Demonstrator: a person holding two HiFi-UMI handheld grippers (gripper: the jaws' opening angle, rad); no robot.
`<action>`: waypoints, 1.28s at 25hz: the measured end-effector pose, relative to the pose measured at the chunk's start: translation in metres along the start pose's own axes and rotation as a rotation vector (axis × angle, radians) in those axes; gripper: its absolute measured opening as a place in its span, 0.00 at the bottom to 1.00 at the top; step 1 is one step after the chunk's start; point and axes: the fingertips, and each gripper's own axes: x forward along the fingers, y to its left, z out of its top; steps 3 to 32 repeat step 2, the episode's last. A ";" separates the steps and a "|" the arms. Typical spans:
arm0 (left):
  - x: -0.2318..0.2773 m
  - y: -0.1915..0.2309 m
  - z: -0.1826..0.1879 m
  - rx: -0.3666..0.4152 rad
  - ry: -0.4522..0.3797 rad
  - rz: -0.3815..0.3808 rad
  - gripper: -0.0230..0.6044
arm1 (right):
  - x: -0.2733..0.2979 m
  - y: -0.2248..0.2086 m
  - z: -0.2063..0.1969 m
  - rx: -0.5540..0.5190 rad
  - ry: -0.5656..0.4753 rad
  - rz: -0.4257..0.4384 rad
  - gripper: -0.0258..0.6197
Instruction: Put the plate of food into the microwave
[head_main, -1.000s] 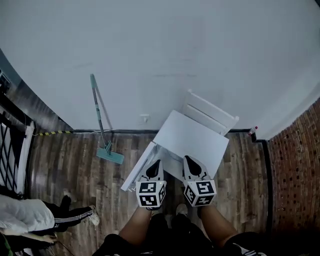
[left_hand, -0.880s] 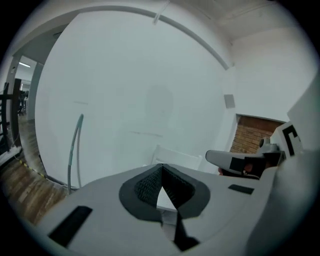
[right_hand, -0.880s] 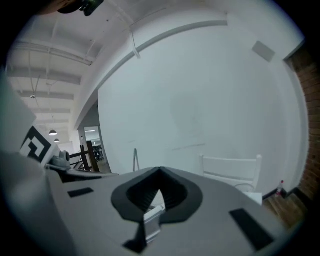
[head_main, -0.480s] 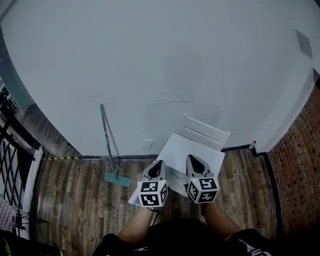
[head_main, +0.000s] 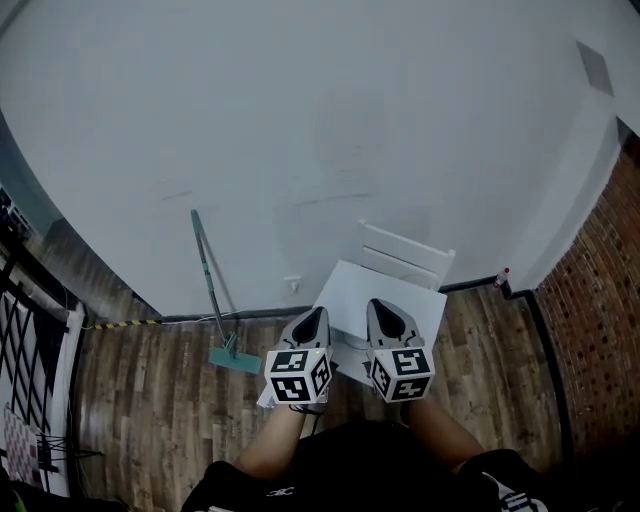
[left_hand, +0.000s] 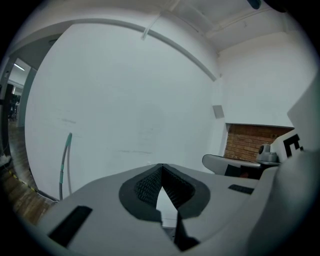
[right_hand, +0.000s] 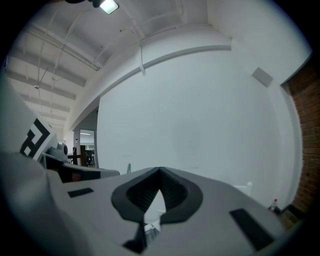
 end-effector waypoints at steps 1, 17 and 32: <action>-0.001 0.001 -0.002 0.001 0.002 0.002 0.03 | -0.001 0.001 -0.002 -0.006 -0.001 -0.001 0.06; -0.001 0.002 -0.005 0.002 0.003 0.004 0.03 | -0.003 0.002 -0.004 -0.013 -0.001 -0.002 0.06; -0.001 0.002 -0.005 0.002 0.003 0.004 0.03 | -0.003 0.002 -0.004 -0.013 -0.001 -0.002 0.06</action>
